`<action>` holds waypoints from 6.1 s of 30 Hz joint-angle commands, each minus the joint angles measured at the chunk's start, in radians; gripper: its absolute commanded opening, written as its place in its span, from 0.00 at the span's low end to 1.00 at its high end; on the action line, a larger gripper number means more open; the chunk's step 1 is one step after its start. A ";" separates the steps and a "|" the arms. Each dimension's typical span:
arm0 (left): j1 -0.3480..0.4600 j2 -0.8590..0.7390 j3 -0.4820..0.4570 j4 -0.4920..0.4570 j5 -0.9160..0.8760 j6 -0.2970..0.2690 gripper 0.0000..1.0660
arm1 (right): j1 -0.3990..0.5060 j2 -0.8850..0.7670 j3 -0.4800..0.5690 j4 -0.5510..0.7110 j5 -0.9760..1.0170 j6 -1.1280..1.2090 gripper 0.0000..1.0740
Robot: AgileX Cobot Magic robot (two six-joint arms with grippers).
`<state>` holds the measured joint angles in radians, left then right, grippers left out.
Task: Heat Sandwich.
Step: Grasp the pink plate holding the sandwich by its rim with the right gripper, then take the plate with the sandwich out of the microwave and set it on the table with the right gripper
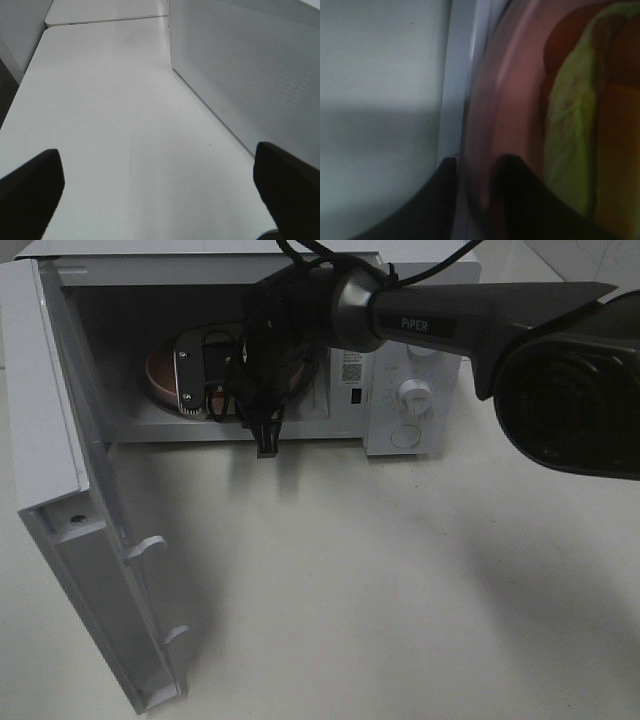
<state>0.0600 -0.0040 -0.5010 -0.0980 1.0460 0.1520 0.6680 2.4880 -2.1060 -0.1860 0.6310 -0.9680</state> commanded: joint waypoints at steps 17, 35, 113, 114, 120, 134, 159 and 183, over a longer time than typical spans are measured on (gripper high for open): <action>-0.006 -0.021 0.004 0.001 -0.006 -0.001 0.92 | -0.003 -0.032 0.000 0.042 0.092 -0.047 0.00; -0.006 -0.021 0.004 0.001 -0.006 -0.001 0.92 | -0.003 -0.129 0.129 0.060 0.058 -0.245 0.00; -0.006 -0.021 0.004 0.001 -0.006 -0.001 0.92 | 0.032 -1.042 1.388 -0.090 -0.509 -0.364 0.00; -0.006 -0.021 0.004 0.001 -0.006 -0.001 0.92 | 0.032 -1.075 1.412 -0.090 -0.494 -0.361 0.00; -0.006 -0.021 0.004 0.001 -0.006 -0.001 0.92 | 0.032 -1.159 1.458 -0.090 -0.452 -0.347 0.00; -0.006 -0.021 0.004 0.001 -0.006 -0.001 0.92 | 0.032 -1.376 1.574 -0.090 -0.320 -0.273 0.00; -0.006 -0.021 0.004 0.001 -0.006 -0.001 0.92 | 0.032 -1.572 1.619 -0.449 -0.052 0.269 0.00; -0.006 -0.021 0.004 0.001 -0.006 -0.001 0.92 | 0.032 -1.567 1.619 -0.573 0.248 0.786 0.01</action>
<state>0.0600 -0.0040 -0.5010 -0.0980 1.0460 0.1520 0.6960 0.9270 -0.4830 -0.7030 0.8640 -0.2530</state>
